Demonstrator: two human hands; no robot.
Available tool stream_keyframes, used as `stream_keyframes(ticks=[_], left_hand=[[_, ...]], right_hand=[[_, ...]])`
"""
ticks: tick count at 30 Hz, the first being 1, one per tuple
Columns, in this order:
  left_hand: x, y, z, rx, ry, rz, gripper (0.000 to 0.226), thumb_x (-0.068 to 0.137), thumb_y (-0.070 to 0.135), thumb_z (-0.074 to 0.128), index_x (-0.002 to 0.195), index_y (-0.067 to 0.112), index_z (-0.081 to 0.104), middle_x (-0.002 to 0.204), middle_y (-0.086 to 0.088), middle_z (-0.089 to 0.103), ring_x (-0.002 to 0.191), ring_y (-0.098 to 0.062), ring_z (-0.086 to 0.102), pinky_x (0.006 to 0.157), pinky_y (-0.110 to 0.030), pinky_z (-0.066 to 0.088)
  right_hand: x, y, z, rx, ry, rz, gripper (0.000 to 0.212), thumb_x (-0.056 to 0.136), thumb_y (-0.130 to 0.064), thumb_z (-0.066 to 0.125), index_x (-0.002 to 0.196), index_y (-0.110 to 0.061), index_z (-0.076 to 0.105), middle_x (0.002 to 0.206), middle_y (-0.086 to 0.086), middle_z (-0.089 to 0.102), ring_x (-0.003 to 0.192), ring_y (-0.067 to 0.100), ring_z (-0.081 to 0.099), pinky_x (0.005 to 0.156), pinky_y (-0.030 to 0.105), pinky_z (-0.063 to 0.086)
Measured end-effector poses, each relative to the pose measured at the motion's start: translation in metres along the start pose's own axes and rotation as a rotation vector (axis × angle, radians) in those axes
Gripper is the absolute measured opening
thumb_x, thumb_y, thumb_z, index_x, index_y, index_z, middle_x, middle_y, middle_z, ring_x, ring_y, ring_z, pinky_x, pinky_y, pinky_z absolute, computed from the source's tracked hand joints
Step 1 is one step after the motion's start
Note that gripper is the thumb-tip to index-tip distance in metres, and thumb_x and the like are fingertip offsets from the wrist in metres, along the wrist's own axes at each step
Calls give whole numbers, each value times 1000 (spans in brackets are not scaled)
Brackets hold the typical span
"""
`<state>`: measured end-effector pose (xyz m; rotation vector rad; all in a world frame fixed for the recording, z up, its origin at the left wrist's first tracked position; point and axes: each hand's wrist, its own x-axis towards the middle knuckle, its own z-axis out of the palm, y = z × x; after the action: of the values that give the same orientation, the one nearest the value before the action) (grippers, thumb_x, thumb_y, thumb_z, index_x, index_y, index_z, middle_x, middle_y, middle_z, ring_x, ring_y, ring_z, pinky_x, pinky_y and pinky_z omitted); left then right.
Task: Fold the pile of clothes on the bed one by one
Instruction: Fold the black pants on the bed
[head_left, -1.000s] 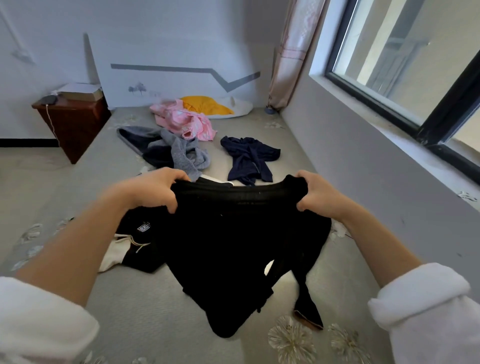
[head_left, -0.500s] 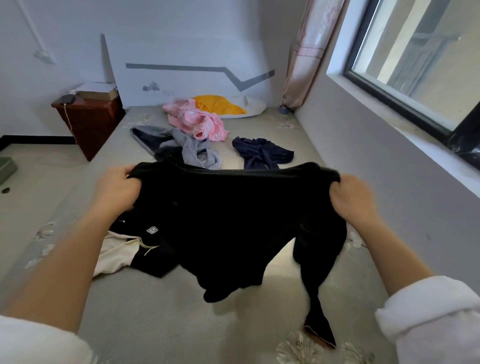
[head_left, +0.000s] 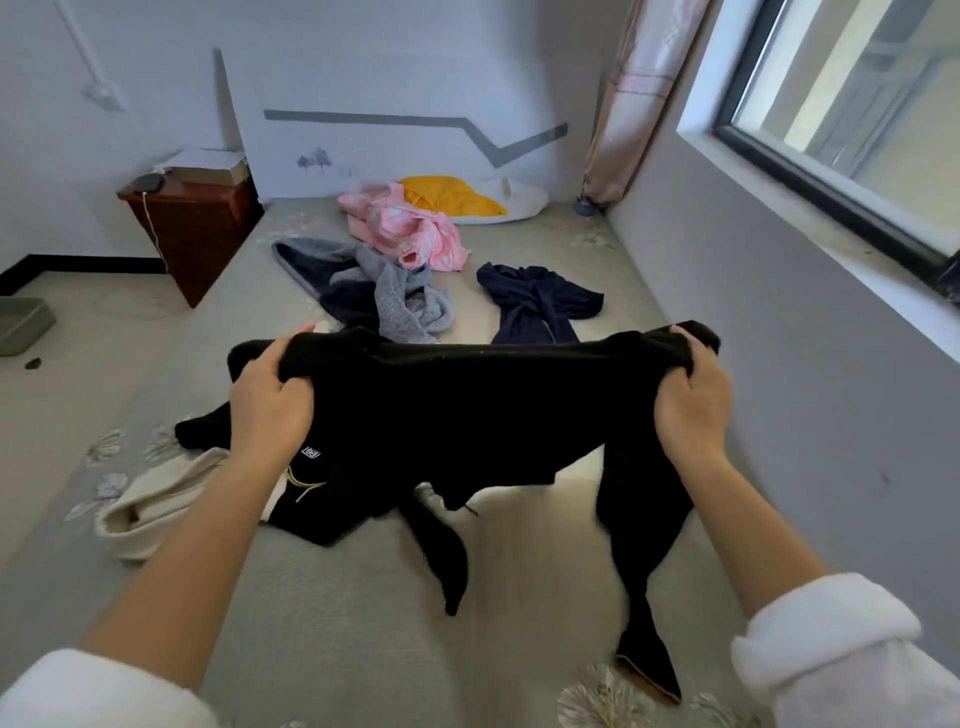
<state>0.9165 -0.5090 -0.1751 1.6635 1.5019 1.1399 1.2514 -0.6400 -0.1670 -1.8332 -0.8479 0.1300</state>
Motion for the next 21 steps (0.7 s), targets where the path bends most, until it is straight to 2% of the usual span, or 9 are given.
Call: stream_keyframes(ticks=[2, 4, 6, 8, 10, 12, 13, 17, 21], left_hand=[[-4, 3, -1, 24, 76, 62, 54, 82, 5, 39, 122, 35, 61, 112, -1, 49, 100, -11, 44, 93, -25, 33], [-5, 6, -3, -14, 111, 74, 46, 79, 12, 37, 111, 28, 66, 102, -3, 55, 93, -19, 51, 86, -30, 40], [-1, 9, -6, -204, 135, 24, 33, 78, 17, 39, 88, 26, 69, 83, 0, 68, 80, -22, 65, 70, -31, 52], [8, 6, -8, -322, 183, -68, 26, 81, 20, 44, 73, 28, 67, 66, 3, 69, 60, -15, 69, 49, -24, 53], [23, 0, -5, -294, 113, -173, 24, 86, 20, 46, 76, 29, 66, 70, 1, 70, 56, -12, 68, 43, -22, 50], [39, -11, 3, -252, -50, -285, 24, 92, 16, 43, 89, 27, 64, 82, 1, 69, 67, -14, 69, 49, -24, 51], [44, -17, 7, -239, -107, -323, 24, 94, 13, 42, 96, 25, 63, 87, 1, 68, 73, -15, 69, 53, -24, 51], [61, -34, 29, -136, -196, -336, 32, 96, 10, 40, 113, 25, 61, 90, 2, 64, 85, -18, 63, 67, -29, 52], [78, -27, 52, -85, -299, -414, 27, 98, 20, 39, 116, 29, 58, 87, 2, 61, 79, -17, 57, 66, -29, 49]], right_hand=[[-1, -3, -4, 33, 32, -51, 42, 84, 4, 37, 110, -10, 66, 113, 7, 66, 114, 24, 55, 101, 32, 40], [0, -10, -6, 88, 83, -81, 38, 85, 3, 39, 105, -11, 68, 107, 3, 66, 105, 17, 58, 93, 20, 40], [2, -16, -6, 145, 142, -116, 35, 85, 2, 40, 103, -11, 68, 103, 0, 66, 99, 10, 57, 86, 11, 39], [10, -20, -5, 155, 137, -136, 32, 85, -2, 42, 95, -18, 67, 91, -8, 64, 86, 1, 55, 75, 3, 38], [23, -17, 0, 73, 50, -76, 26, 86, -7, 42, 84, -19, 65, 78, -9, 61, 75, 3, 52, 62, 6, 37], [34, -6, 7, -41, -97, 31, 25, 89, -8, 41, 82, -11, 65, 78, 4, 62, 74, 15, 53, 63, 25, 39], [38, 2, 11, -84, -165, 82, 26, 91, -8, 41, 82, -10, 65, 80, 8, 63, 75, 20, 54, 63, 29, 37], [47, 26, 22, -167, -299, 224, 26, 94, -13, 41, 82, -13, 65, 82, 10, 63, 78, 27, 56, 67, 33, 39], [67, 30, 37, -106, -318, 370, 28, 95, -17, 41, 94, -12, 69, 87, 11, 65, 83, 29, 58, 71, 33, 41]])
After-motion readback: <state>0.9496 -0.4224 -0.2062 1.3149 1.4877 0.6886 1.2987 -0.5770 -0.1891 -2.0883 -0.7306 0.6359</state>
